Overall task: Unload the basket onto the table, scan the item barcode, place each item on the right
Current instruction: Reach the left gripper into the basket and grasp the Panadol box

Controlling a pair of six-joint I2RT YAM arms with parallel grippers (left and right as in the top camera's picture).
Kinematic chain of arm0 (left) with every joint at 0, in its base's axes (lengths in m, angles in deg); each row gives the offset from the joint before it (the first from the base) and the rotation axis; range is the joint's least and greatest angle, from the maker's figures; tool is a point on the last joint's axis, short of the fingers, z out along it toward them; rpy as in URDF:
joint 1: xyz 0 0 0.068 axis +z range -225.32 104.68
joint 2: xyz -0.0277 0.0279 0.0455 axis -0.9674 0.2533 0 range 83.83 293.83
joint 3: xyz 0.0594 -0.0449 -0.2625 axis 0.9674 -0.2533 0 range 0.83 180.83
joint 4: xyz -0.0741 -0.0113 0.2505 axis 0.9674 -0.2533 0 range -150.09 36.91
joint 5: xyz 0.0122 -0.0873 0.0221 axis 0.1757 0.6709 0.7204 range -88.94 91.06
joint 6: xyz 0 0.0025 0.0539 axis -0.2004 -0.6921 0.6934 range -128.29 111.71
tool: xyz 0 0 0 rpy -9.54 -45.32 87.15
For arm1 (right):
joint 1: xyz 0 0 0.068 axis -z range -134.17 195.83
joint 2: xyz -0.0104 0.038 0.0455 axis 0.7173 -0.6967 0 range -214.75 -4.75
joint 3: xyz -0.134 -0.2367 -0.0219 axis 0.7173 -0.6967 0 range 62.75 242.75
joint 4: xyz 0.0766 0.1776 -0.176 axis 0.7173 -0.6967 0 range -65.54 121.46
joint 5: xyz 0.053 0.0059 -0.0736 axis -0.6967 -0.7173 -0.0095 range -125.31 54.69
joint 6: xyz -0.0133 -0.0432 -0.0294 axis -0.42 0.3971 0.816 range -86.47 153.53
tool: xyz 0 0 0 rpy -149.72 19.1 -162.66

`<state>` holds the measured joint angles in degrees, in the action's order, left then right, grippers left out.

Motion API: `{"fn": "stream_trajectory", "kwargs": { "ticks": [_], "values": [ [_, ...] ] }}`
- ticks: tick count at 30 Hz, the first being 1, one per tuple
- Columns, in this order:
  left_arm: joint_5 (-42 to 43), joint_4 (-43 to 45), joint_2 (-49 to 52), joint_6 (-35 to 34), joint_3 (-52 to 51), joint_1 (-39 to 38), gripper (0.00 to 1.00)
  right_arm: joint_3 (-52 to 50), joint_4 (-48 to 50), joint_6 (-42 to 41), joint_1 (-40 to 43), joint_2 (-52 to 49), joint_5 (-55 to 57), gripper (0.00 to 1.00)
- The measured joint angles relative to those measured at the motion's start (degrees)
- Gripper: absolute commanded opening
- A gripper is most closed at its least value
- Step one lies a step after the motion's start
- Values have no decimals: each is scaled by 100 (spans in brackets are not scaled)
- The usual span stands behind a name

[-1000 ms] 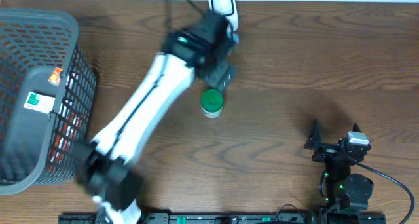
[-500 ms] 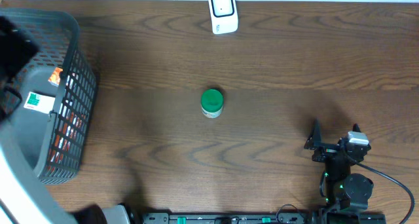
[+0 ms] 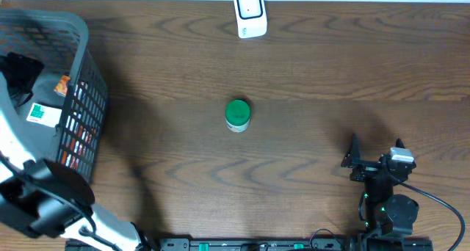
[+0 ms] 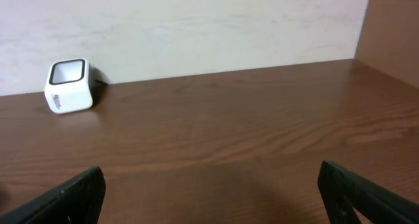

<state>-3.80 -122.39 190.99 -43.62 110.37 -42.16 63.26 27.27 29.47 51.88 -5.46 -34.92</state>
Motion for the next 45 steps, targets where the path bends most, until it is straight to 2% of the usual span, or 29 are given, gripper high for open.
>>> {"fn": "stream_trajectory", "kwargs": {
  "ticks": [8, 13, 24, 45],
  "values": [
    [-160, 278, 1165, -428, -39, 0, 100, 0, 0, 0, 0, 0, 0, 99],
    [-216, 544, 1491, -529, -46, 0, 100, 0, 0, 0, 0, 0, 0, 99],
    [-671, 999, 1635, -693, -144, 0, 100, 0, 0, 0, 0, 0, 0, 99],
    [-758, 2411, 1615, -837, -1578, -2, 99, 0, 0, 0, 0, 0, 0, 99]
  ]
}}
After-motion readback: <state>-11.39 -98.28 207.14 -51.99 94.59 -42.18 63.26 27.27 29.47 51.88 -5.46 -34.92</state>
